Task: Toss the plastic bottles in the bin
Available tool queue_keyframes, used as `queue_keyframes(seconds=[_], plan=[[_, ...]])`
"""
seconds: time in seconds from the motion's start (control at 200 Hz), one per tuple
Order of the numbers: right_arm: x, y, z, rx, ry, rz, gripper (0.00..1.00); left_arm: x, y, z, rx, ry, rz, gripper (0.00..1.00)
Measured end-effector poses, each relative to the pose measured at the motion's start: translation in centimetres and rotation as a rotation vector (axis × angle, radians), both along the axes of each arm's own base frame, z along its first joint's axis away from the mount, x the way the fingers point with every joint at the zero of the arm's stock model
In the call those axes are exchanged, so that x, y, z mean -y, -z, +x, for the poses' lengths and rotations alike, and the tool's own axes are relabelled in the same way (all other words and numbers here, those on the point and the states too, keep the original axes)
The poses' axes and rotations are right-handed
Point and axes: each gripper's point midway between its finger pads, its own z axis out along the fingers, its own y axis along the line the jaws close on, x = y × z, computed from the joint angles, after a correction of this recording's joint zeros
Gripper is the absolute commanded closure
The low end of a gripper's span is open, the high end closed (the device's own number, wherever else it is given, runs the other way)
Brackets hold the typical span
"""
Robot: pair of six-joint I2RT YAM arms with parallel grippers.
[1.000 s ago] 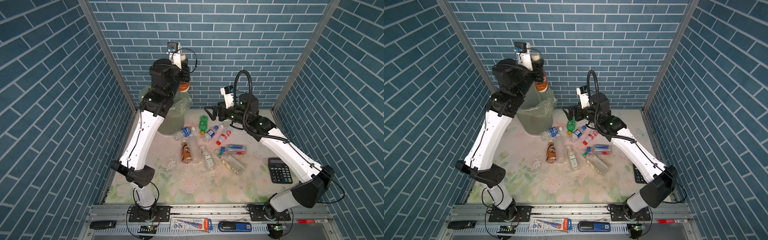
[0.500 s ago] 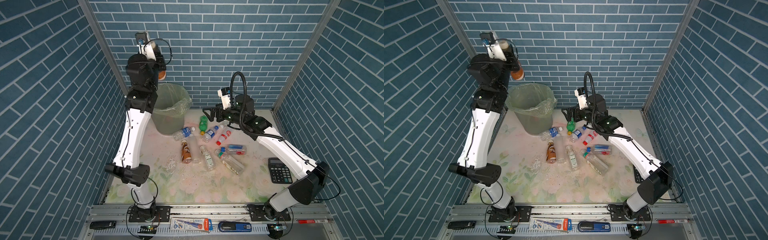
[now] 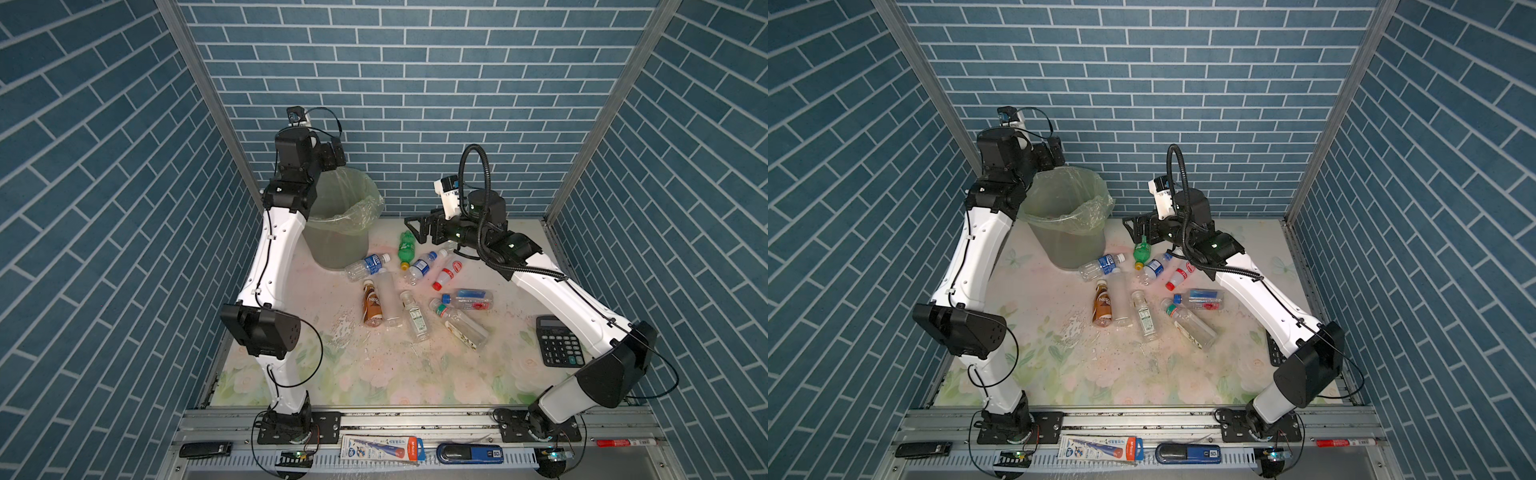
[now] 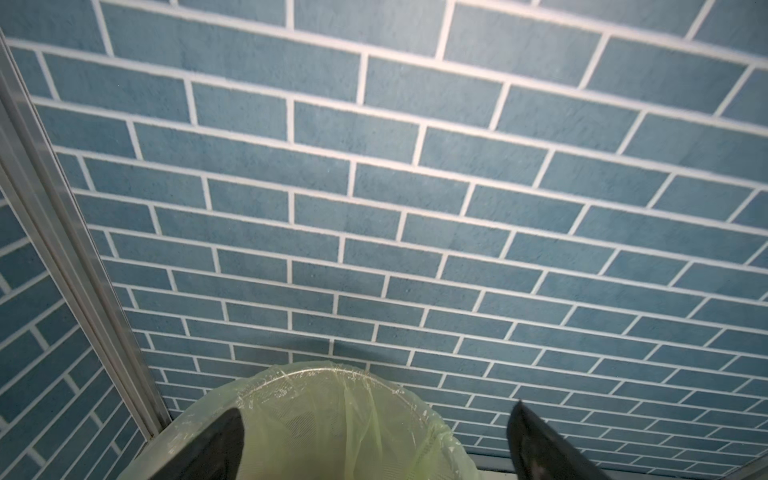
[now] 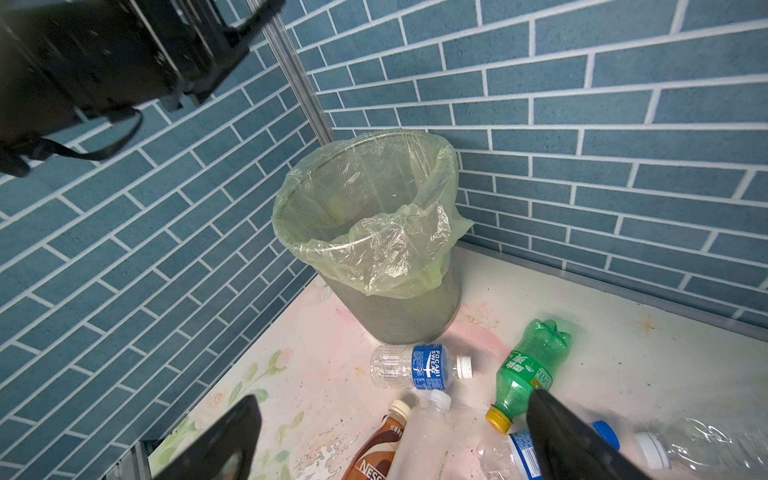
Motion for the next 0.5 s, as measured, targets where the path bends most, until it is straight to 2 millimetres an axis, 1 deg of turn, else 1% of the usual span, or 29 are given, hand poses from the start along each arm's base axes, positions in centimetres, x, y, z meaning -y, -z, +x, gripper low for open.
queue_keyframes(seconds=[0.065,0.15,0.31,0.415,0.495], plan=[[-0.1,0.2,0.1,-0.003,0.0,-0.002,0.01,0.1,-0.9,-0.5,0.021,0.007,-0.007,0.01],[-0.1,0.2,0.1,-0.007,0.002,0.0,0.01,0.2,-1.2,-0.6,0.03,0.013,-0.012,0.01],[0.0,0.2,0.2,-0.015,0.009,0.005,0.01,1.1,-0.6,-0.5,0.015,0.034,-0.01,0.01],[0.1,0.3,0.3,-0.015,0.018,0.004,0.01,2.2,-0.3,-0.6,0.008,0.058,-0.007,0.01],[0.2,0.4,0.5,-0.015,0.032,-0.001,0.01,3.4,-0.1,-0.8,0.001,0.084,0.003,0.01]])
